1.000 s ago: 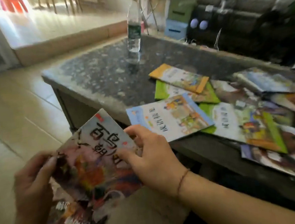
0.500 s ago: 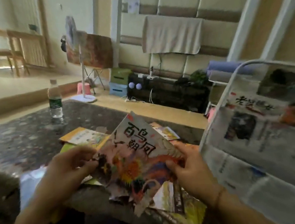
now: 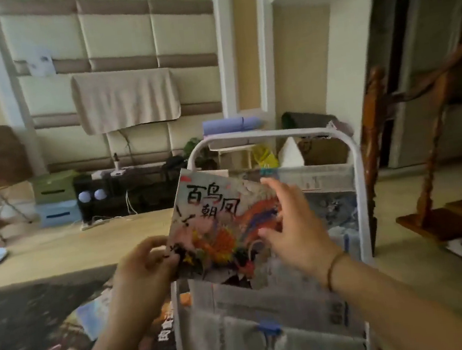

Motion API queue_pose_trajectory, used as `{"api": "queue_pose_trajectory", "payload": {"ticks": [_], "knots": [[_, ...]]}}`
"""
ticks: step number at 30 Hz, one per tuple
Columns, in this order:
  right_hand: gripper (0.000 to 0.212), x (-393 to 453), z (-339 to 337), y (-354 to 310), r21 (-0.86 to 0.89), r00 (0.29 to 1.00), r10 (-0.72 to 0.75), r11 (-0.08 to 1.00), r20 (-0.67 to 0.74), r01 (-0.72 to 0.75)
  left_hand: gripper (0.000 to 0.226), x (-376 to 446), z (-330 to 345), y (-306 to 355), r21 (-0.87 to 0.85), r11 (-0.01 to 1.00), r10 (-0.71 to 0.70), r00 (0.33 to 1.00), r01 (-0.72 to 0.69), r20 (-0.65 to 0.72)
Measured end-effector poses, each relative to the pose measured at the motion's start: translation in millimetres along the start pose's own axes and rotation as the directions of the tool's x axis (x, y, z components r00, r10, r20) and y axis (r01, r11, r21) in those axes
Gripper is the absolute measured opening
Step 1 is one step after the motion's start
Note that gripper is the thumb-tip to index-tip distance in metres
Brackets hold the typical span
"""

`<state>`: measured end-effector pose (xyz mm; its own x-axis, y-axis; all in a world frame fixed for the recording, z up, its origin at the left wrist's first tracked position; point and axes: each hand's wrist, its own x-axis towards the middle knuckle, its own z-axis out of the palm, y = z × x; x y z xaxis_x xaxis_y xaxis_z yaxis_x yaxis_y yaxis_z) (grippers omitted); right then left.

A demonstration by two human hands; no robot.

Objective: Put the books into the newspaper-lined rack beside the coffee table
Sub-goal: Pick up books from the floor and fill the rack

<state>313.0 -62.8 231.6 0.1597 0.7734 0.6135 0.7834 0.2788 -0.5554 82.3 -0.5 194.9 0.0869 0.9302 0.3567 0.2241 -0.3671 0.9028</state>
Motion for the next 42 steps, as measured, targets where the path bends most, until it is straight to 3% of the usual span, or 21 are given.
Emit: {"api": "queue_pose_trajectory", "payload": {"ticks": [5, 10, 14, 19, 24, 28, 42], "knots": [[0.069, 73, -11, 8, -0.032, 0.982, -0.14, 0.99, -0.128, 0.137, 0.014, 61, 38, 20, 0.305, 0.936, 0.241, 0.952, -0.176, -0.19], [0.071, 103, -4, 25, -0.119, 0.963, -0.229, 0.97, -0.139, 0.214, 0.016, 105, 44, 4, 0.52, 0.837, 0.327, 0.916, -0.169, -0.23], [0.073, 99, 6, 43, -0.302, 0.937, -0.33, 0.91, -0.116, 0.283, 0.024, 109, 49, -13, 0.635, 0.73, 0.419, 0.9, -0.254, -0.121], [0.076, 94, 16, 56, -0.408, 0.919, -0.374, 0.864, -0.124, 0.297, 0.1, 128, 44, -6, 0.708, 0.563, 0.529, 0.844, -0.426, 0.088], [0.077, 86, 23, 61, -0.521, 0.905, -0.397, 0.81, -0.151, 0.268, 0.123, 150, 34, 12, 0.809, 0.257, 0.52, 0.781, -0.529, 0.345], [0.063, 78, 22, 66, -0.644, 0.917, -0.386, 0.727, -0.1, 0.236, 0.103, 147, 32, 4, 0.843, 0.125, 0.55, 0.744, -0.523, 0.38], [0.044, 60, 22, 73, -0.723, 0.939, -0.344, 0.649, -0.004, 0.235, 0.07, 129, 41, -7, 0.849, 0.175, 0.494, 0.79, -0.499, 0.362]]}}
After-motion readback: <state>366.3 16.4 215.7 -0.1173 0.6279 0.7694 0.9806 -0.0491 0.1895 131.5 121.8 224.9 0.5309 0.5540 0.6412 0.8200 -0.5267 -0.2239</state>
